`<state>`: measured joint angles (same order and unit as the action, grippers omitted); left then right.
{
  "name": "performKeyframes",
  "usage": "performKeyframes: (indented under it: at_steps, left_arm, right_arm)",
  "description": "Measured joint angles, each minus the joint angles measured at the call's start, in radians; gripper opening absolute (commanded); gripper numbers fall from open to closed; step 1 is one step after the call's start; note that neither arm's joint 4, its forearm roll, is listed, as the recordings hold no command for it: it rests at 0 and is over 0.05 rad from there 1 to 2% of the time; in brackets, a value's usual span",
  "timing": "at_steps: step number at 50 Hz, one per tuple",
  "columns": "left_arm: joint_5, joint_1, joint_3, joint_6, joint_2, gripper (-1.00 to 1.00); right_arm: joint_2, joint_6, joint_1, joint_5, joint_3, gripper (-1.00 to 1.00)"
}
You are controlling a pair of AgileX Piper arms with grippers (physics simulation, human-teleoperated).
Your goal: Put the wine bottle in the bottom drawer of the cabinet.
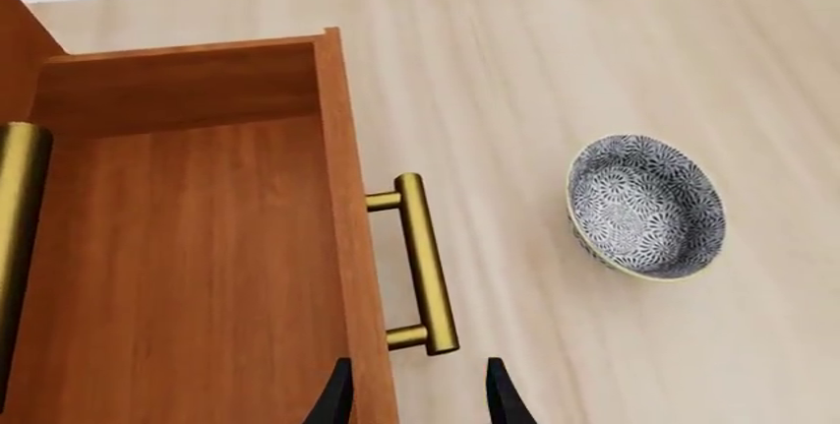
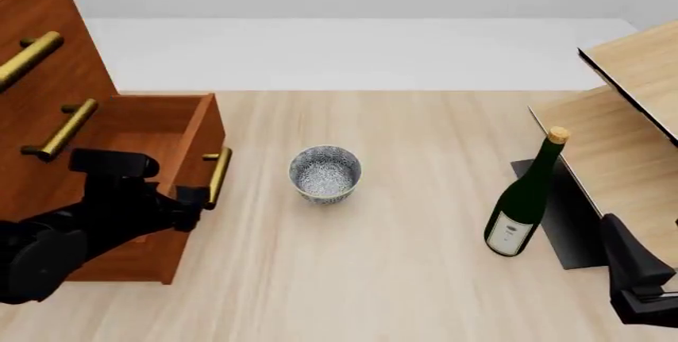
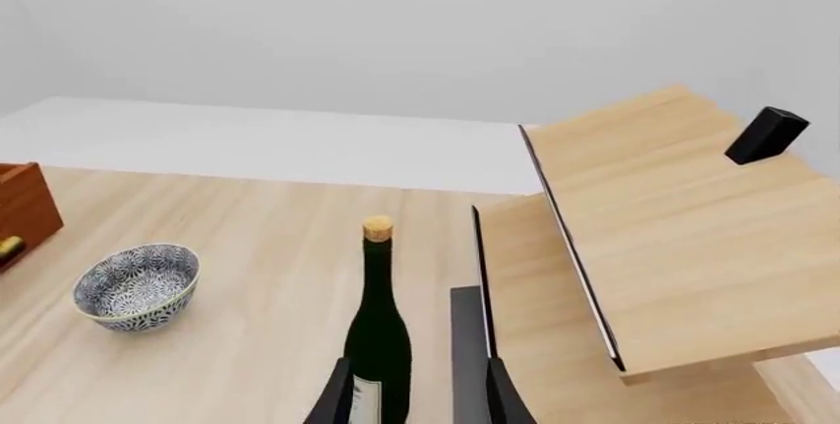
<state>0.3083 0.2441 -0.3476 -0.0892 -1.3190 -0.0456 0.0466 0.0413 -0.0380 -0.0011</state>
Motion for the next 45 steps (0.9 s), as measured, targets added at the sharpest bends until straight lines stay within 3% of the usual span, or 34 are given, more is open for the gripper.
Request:
performKeyframes:
  at_steps: [45]
  left_arm:
    - [-0.03, 0.125, -0.002, -0.009, 0.045, 1.0]
  right_arm:
    - [0.037, 0.004, -0.003, -0.038, -0.008, 1.0]
